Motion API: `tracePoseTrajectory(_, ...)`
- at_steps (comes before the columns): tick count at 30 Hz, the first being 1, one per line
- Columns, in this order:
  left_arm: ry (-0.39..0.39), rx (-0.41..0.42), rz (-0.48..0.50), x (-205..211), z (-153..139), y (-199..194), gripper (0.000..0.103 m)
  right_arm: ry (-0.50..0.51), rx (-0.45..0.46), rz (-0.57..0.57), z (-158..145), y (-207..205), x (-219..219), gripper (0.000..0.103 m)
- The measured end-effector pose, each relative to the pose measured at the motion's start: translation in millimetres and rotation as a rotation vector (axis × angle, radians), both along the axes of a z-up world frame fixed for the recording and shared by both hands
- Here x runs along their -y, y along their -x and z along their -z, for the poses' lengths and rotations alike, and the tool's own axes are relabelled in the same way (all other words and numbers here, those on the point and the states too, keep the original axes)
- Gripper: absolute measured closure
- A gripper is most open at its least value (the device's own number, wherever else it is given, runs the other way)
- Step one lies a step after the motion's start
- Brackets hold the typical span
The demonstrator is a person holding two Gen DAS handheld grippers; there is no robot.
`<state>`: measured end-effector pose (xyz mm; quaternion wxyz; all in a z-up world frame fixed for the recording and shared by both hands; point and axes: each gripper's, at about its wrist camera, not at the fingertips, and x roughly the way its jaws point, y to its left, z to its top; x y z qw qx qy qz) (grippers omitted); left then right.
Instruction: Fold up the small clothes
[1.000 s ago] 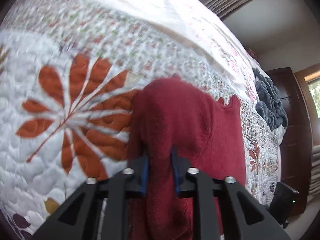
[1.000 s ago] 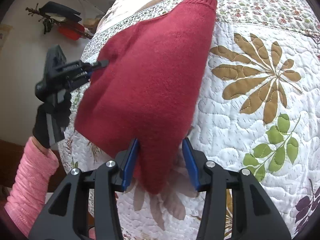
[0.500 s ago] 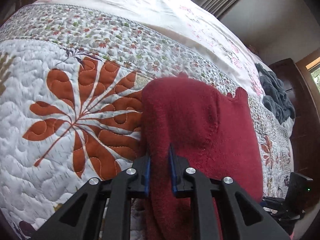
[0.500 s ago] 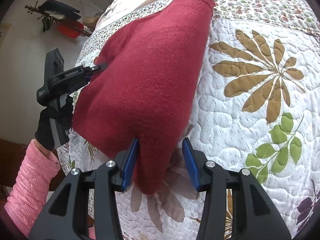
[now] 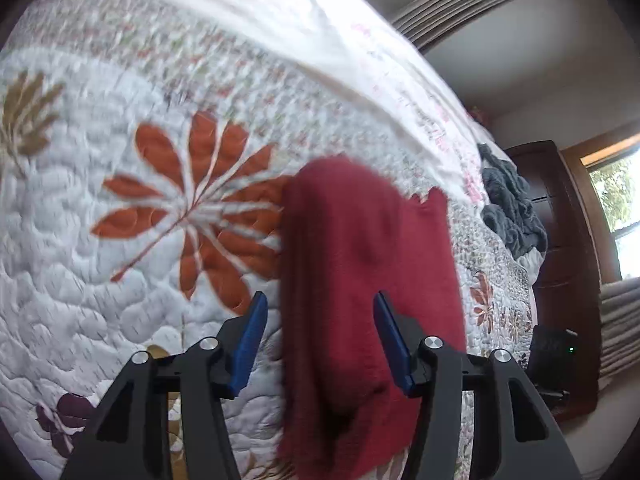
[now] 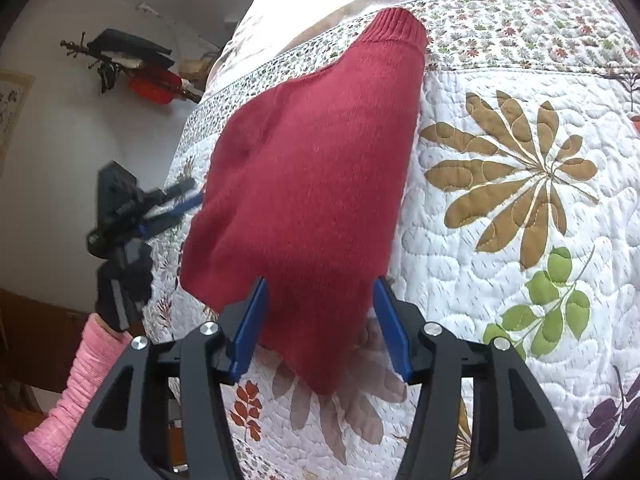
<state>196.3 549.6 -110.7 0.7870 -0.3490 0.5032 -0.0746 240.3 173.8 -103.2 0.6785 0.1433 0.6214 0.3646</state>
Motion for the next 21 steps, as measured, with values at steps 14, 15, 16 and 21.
tracePoseTrajectory(14, 0.212, -0.012, 0.216, 43.3, 53.6, -43.9, 0.036, -0.097, -0.106, 0.057, 26.9, -44.8, 4.8, 0.032)
tracePoseTrajectory(15, 0.214, -0.011, 0.231, 46.4, 54.3, -46.5, 0.033, -0.096, -0.121, 0.068, 32.4, -50.2, 3.0, 0.032)
tracePoseTrajectory(16, 0.209, -0.013, 0.249, 51.0, 55.2, -49.7, 0.030, -0.104, -0.136, 0.073, 36.9, -54.3, 1.0, 0.032)
tracePoseTrajectory(21, 0.166, -0.022, 0.289, 65.9, 53.8, -55.6, 0.038, -0.156, -0.229, 0.095, 62.7, -71.6, -14.4, 0.032)
